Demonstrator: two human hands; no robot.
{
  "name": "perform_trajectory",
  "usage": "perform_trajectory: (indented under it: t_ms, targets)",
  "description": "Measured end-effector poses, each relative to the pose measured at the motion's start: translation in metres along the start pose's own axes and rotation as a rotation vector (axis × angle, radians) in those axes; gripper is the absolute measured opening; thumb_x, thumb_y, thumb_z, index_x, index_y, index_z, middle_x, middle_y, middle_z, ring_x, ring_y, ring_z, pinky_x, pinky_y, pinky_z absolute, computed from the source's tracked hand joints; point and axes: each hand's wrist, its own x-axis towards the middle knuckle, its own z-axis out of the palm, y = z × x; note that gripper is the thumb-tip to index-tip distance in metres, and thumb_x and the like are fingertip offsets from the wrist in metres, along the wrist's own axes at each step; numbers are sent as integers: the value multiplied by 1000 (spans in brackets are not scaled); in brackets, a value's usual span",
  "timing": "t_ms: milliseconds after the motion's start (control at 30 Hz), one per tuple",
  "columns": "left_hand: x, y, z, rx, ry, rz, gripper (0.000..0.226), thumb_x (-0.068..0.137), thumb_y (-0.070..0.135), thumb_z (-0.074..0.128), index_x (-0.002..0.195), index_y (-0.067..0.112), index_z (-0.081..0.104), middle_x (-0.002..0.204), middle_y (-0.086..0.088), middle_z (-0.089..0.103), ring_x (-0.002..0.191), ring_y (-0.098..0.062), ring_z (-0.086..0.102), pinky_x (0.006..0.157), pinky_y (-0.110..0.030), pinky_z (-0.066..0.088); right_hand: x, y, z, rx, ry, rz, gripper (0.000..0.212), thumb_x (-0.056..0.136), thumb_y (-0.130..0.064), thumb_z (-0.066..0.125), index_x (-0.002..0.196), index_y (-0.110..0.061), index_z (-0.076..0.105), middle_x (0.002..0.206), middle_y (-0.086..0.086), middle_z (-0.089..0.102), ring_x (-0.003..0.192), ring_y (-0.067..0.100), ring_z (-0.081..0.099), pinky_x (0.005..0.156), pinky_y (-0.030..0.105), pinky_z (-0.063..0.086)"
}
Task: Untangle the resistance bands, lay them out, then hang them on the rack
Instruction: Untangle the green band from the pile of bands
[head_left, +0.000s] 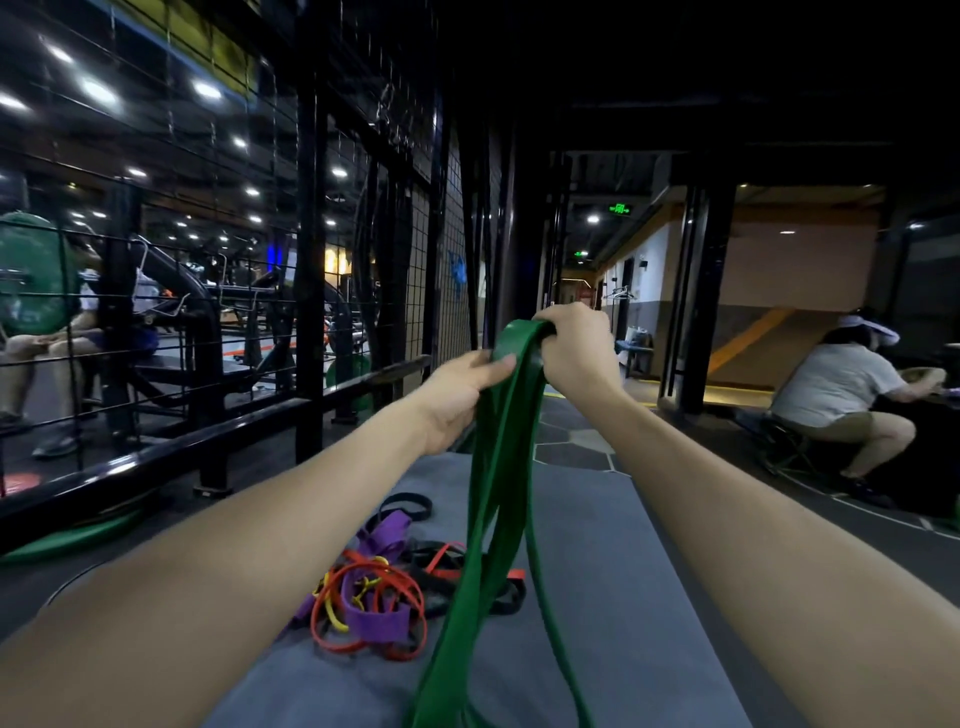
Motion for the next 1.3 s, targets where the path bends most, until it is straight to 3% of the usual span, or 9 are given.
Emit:
perform_trajectory:
  t_ms: [200,367,467,600,767,867,1000,1133,1300]
  targets:
    - [3,-50,-17,130,-15,-29,83,60,27,83,130,14,39,115,-4,61,106,-17,60,95,-33,48,12,-10,8,75,28,25,28,83,8,42,86,1,69,81,17,67,69,33,63,63,47,55]
    - [3,-67,-28,175,162,-42,60,61,12,85,109,20,50,102,-1,66,90,-12,64,77,-24,52,19,-29,24,134,41,51,29,84,7,42,89,-3,70,84,14,67,72,27,62,63,34,52]
    - [0,-45,-59,330,86,-77,49,59,10,83,95,20,53,96,-9,67,85,-25,66,83,-39,54,19,-23,31,183,69,154,31,85,8,42,91,-4,71,87,15,68,74,27,61,69,37,54]
    - [-3,8,-94,648,-7,-100,36,71,4,73,101,13,53,85,-11,64,71,-25,65,67,-34,58,13,-17,32,311,69,301,27,91,2,45,99,-4,70,92,12,65,78,25,60,77,37,56]
    - [6,38,-78,935,-99,-179,26,73,10,71,90,15,52,84,-9,63,78,-27,65,72,-37,56,-1,9,37,440,128,485,23,90,-3,49,95,-6,71,84,8,63,80,25,61,72,38,54]
    - [22,-2,-42,998,-132,-177,30,70,12,74,92,16,55,86,-7,63,75,-22,61,64,-28,51,-32,57,41,431,167,661,20,90,-4,50,97,-6,69,82,7,60,76,21,56,64,32,46]
    - [42,-115,6,1020,-176,-169,62,72,16,74,127,15,45,118,-2,53,101,-16,52,77,-22,39,-104,136,60,354,196,935,21,89,-1,49,100,2,67,92,18,67,76,21,59,69,42,51]
    - [30,-237,23,920,-212,-299,62,71,13,77,124,12,45,125,-10,56,101,-19,55,87,-29,45,-171,199,89,271,199,1148,27,90,8,41,102,9,65,94,23,67,93,39,63,72,45,52]
    - [0,-296,4,1125,-324,-352,58,78,28,73,130,15,49,133,-6,55,119,-21,53,99,-30,42,-215,227,109,50,128,1151,30,94,-1,41,108,-5,67,99,21,66,87,37,59,67,36,42]
